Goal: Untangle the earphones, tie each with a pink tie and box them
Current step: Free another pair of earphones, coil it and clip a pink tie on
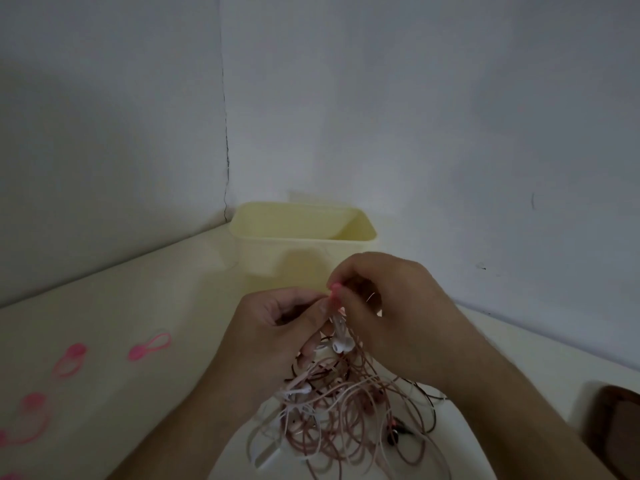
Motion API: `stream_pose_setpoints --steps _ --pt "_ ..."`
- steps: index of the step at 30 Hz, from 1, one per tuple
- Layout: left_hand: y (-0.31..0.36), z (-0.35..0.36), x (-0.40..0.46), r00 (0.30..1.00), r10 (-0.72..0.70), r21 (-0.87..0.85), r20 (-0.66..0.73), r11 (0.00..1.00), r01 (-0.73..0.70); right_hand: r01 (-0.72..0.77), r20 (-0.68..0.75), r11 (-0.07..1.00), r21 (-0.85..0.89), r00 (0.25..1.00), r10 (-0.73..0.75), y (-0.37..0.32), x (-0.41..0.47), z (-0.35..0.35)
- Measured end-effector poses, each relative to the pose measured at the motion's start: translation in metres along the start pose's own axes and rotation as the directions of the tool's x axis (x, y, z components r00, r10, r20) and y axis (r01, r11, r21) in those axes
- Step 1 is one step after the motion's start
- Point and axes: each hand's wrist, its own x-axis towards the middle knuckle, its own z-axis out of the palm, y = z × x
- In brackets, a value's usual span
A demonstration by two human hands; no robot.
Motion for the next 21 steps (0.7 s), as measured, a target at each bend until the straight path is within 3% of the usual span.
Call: stream_pose_setpoints --steps 4,6,8,10,12,14,17,21 --pt "0.0 0.001 0.0 1.0 0.007 0.008 -0.016 1.0 -0.007 -0.129 -0.154 0.981 0.147 0.977 0.151 0.002 0.002 0.001" --pt "-0.001 0.0 0.0 1.0 0.012 0.014 -0.013 1.0 -0.012 -0.235 -0.177 0.9 0.366 0.932 0.315 0.003 0.004 -0.004" --pt "-0.003 -0.002 0.0 1.0 0.018 0.013 -0.007 1.0 -0.018 -0.267 -0.114 0.724 0.636 0.895 0.431 0.003 0.006 -0.01" --pt "-0.003 -0.002 0.0 1.0 0.018 0.005 0.001 1.0 -0.018 -0.216 -0.045 0.508 0.834 0.891 0.452 0.001 0.005 -0.014" --pt "-0.005 -0.002 0.0 1.0 0.017 0.007 0.002 1.0 -0.017 -0.141 -0.025 0.33 0.933 0.893 0.45 -0.001 0.005 -0.016" --pt "-0.006 -0.002 0.0 1.0 0.019 0.0 -0.016 1.0 -0.019 -0.111 -0.018 0.255 0.961 0.891 0.454 0.0 0.005 -0.018" --pt "-0.007 -0.002 0.001 0.997 0.014 -0.008 -0.082 1.0 -0.015 -0.187 0.028 0.324 0.927 0.898 0.439 0.0 0.003 -0.023" --pt "-0.009 -0.003 0.005 0.99 0.009 -0.042 -0.144 0.999 -0.015 -0.314 0.1 0.664 0.678 0.935 0.34 -0.01 0.0 -0.022"
